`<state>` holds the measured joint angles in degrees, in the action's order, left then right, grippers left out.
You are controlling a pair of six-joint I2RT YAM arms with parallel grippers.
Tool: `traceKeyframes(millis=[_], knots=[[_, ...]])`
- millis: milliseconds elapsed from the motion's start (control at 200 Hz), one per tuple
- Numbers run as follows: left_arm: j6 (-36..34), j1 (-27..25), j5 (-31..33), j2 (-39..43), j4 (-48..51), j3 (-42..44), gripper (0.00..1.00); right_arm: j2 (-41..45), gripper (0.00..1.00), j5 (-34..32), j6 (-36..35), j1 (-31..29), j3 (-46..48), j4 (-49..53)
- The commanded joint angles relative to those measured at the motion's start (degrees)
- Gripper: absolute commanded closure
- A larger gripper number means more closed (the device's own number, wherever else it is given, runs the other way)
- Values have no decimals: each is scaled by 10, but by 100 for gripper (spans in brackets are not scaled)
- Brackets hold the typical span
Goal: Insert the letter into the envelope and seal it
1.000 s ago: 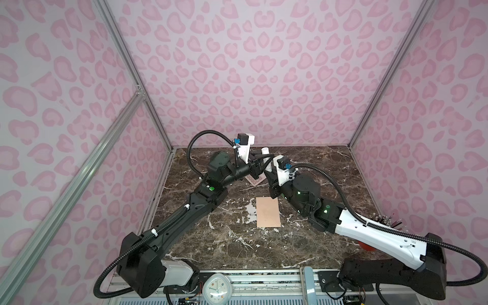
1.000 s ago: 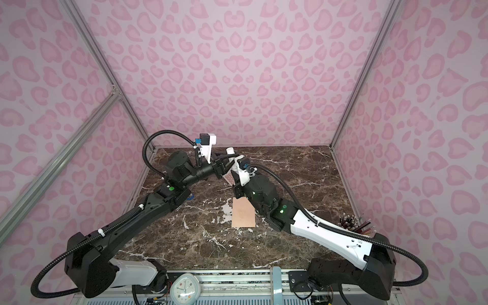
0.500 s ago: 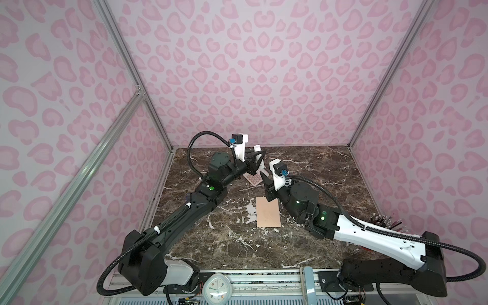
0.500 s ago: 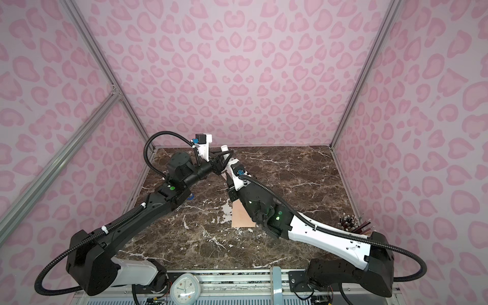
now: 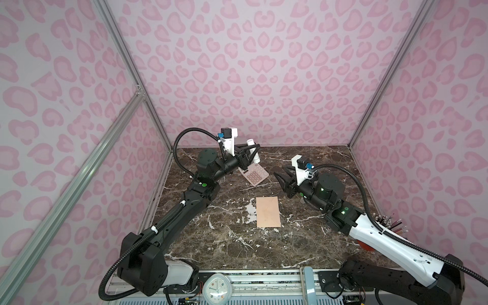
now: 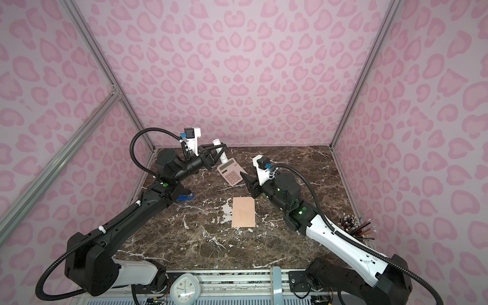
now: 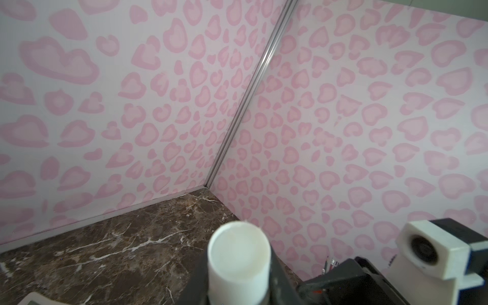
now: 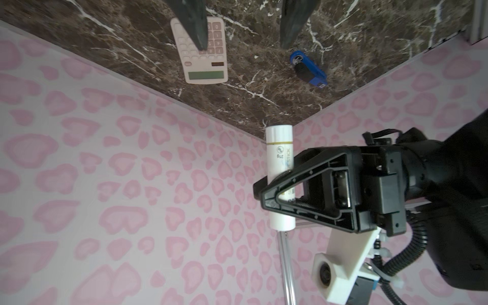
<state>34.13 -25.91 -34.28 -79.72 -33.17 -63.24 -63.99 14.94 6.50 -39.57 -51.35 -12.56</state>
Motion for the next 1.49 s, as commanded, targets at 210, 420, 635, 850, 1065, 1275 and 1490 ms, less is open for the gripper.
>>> traceKeyframes(millis=[210,420,635,850,1065,1275,1490], knots=[[152,2,-156,-42,-215,7,96,-42,55,213,99,16,-15,-101],[164,2,-181,-47,-226,2,96,-48,55,234,108,29,-30,-103],[189,1,-197,-55,-255,1,96,-55,57,236,122,43,-40,-106],[199,-1,-208,-57,-263,2,96,-67,58,249,128,48,-51,-105],[204,-4,-213,-61,-268,-1,96,-80,61,262,132,49,-63,-104],[208,-5,-215,-65,-271,-6,96,-84,67,266,129,50,-65,-97],[207,-6,-215,-69,-272,-7,96,-87,74,266,128,50,-72,-91]])
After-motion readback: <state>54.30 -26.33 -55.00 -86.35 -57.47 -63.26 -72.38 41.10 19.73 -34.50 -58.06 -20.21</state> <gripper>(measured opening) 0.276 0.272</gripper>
